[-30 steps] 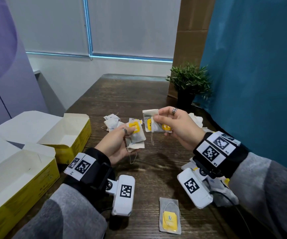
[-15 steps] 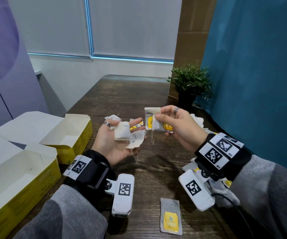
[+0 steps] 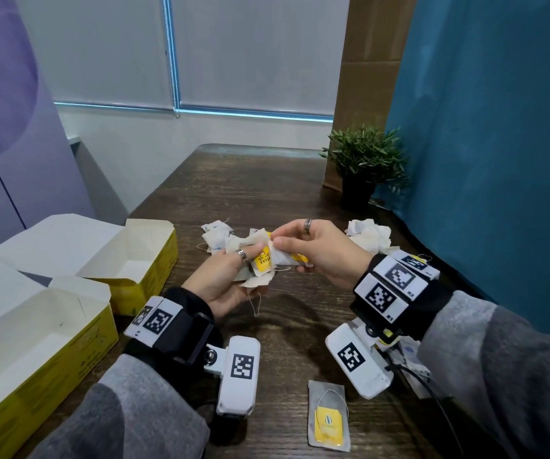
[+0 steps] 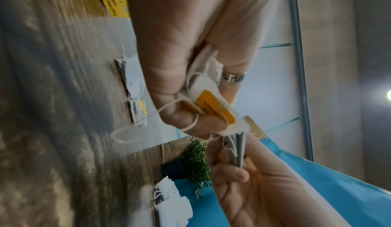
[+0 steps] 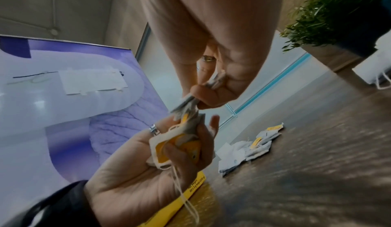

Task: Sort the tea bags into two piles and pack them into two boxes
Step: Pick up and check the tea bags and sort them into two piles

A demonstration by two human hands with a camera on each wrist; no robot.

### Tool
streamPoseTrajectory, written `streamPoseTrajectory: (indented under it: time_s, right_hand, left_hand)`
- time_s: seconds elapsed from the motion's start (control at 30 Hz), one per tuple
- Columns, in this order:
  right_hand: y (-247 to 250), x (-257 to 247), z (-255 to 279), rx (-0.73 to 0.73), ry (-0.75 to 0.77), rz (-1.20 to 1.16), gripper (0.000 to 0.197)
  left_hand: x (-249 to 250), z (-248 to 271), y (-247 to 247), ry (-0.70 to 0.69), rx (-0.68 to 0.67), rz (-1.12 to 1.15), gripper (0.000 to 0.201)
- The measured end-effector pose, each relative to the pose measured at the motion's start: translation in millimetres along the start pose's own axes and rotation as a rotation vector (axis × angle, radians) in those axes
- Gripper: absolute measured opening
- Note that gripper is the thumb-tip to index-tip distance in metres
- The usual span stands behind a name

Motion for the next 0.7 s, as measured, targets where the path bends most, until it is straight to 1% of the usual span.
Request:
streamPoseTrajectory:
  time_s: [0.07,0.17,0.23,0.3,0.33,0.4,0.43,0.47,0.5,0.53,0.6,0.7]
  right_hand:
    - [3,2,1,0.018,-0.035,-0.048,0.008]
    - [9,2,4,0.041,-0.116,-0.210,0.010]
    - [14,-1,7,0.023,-0.150,-0.307,0.018]
    - [17,-3,10,-0.013,-0.135,-0.329,0.024]
    - [18,-3,12,-0.016,-0.102,-0.316,0.027]
    - [23,-1,14,0.034,0.003,-0.249,0.030]
    - [26,0,15,0.080,0.077,-0.143,0.029]
    - [30,-2,17,0.128,0.153,0.017,0.027]
    - [32,-4,19,0.158,0.229,0.168,0.028]
    - [35,-7,21,0.171,0.295,0.270,0.029]
    - [36,-12,26,0.191,0.382,0.349,0.032]
    - [38,-18,33,0.218,0.512,0.444,0.032]
  left_hand:
    - [0,-2,3,0.013,0.048,0.014,0.023]
    - [1,0,2,0.055,0.099,0.076,0.017]
    - [2,1,2,0.062,0.093,0.114,0.020]
    - [3,1,2,0.062,0.069,0.133,0.026]
    - [2,1,2,0.062,0.061,0.133,0.029]
    - [1,0,3,0.061,0.052,0.103,0.032]
    - [1,0,3,0.053,0.047,0.081,0.032]
    - [1,-1,4,0.031,0.043,0.064,0.032]
    - [2,-2,4,0.001,0.042,0.047,0.031]
    - [3,-2,4,-0.033,0.032,0.021,0.030]
    - [7,0,2,-0.086,-0.004,-0.069,0.031]
    - [12,4,-2,-0.182,-0.052,-0.174,0.051]
Point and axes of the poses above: each hand's wrist, its own z-axis away from the middle knuckle, its own y-axis out of the back of the hand, x = y × z, the point moved 3 cm from there along -z, towards the middle knuckle, and after that the axes turned 9 degrees about -x, right-handed, at the moved point
